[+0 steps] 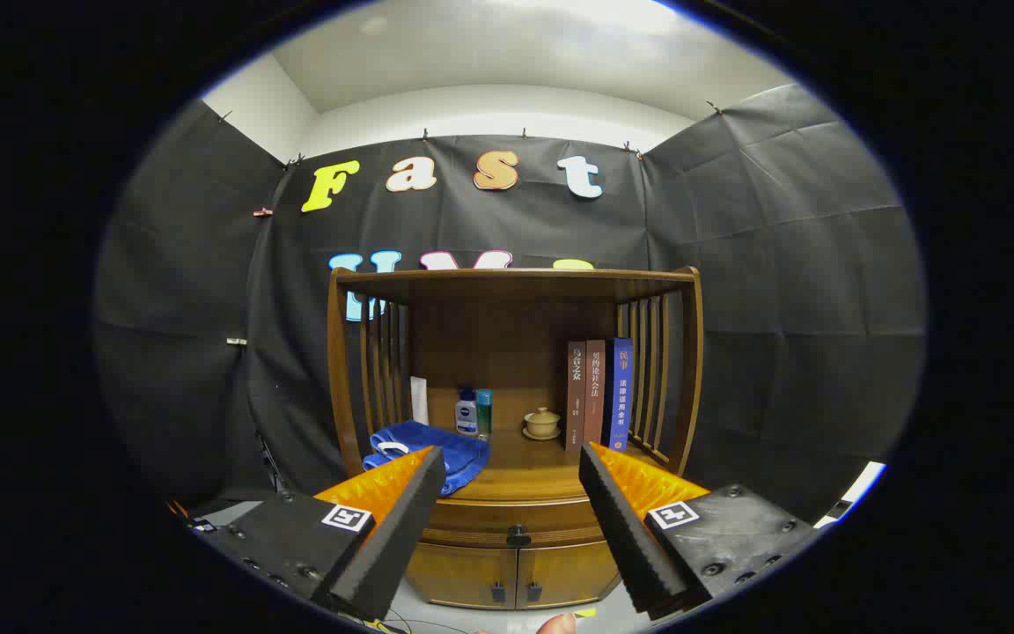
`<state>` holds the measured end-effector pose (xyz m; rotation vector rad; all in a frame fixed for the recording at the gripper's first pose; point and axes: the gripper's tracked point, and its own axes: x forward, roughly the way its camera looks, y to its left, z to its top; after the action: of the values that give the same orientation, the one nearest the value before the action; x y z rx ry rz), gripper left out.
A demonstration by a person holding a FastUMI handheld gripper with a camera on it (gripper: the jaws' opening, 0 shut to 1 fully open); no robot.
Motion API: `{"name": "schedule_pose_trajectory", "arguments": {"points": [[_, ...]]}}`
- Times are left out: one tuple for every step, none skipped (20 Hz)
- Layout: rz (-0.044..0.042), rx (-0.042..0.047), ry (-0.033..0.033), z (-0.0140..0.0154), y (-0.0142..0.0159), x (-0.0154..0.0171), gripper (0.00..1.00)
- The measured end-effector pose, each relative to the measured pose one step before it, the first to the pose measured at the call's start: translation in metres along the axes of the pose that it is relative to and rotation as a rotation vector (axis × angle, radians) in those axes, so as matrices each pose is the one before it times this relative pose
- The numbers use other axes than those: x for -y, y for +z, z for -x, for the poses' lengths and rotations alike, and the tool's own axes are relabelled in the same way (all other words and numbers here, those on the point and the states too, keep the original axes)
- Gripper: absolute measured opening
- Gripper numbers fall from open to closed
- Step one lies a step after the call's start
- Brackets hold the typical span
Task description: Pull open the drawer, take out the items inside it, and place them on the countertop above the cabinet.
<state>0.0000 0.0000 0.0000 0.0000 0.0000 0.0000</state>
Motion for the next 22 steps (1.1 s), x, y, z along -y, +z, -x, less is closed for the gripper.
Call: {"name": "schedule_pose_trajectory", "arguments": {"points": [[-0.00262, 0.00012, 0.00143, 0.00040, -0.00029, -0.00037, 0.98], [-0.00276, -0.00095, 0.00070, -0.00006, 0.00054, -0.00012, 0.98], [-0.00135, -0.00128, 0.00195, 0.00013, -0.00008, -0.00006, 0.98], [0.00129, -0.00049, 0.00184, 0.00001, 0.00028, 0.00005, 0.98], [0.00243, -0.00040, 0.00126, 0.00006, 0.00004, -0.00008, 0.98], [0.00165, 0.00077, 0.00028, 0.00024, 0.00034, -0.00024, 0.98], [0.00113, 0.00156, -0.00041, -0.00021, 0.00049, -0.00070, 0.98], [0.00131, 0.00140, -0.00002, 0.00022, 0.00120, 0.00024, 0.98], [0.00010, 0.00355, -0.00169, 0.00058, 0.00056, -0.00005, 0.98], [-0.00013, 0.00320, -0.00426, -0.00004, 0.00001, 0.00056, 0.98], [0.00002, 0.00080, -0.00279, 0.00049, -0.00075, -0.00010, 0.98], [0.00064, -0.00139, -0.00075, -0.00002, -0.00070, -0.00058, 0.98], [-0.00207, -0.00120, -0.00066, -0.00076, -0.00086, -0.00012, 0.98], [-0.00377, 0.00007, 0.00086, -0.00027, -0.00011, -0.00045, 0.98], [-0.00288, 0.00008, 0.00091, -0.00038, 0.00009, 0.00056, 0.98], [-0.00167, 0.00041, 0.00245, -0.00014, -0.00030, -0.00036, 0.98], [0.00026, 0.00000, 0.00306, -0.00006, -0.00057, -0.00017, 0.98], [-0.00049, 0.00189, 0.00279, -0.00077, -0.00041, -0.00057, 0.98], [-0.00029, -0.00036, 0.00513, -0.00090, -0.00147, -0.00058, 0.98], [0.00051, -0.00060, 0.00542, -0.00157, -0.00202, -0.00038, 0.98], [0.00232, -0.00092, 0.00481, -0.00274, -0.00302, -0.00051, 0.98], [0.00169, -0.00041, 0.00453, -0.00372, -0.00365, -0.00042, 0.98]]}}
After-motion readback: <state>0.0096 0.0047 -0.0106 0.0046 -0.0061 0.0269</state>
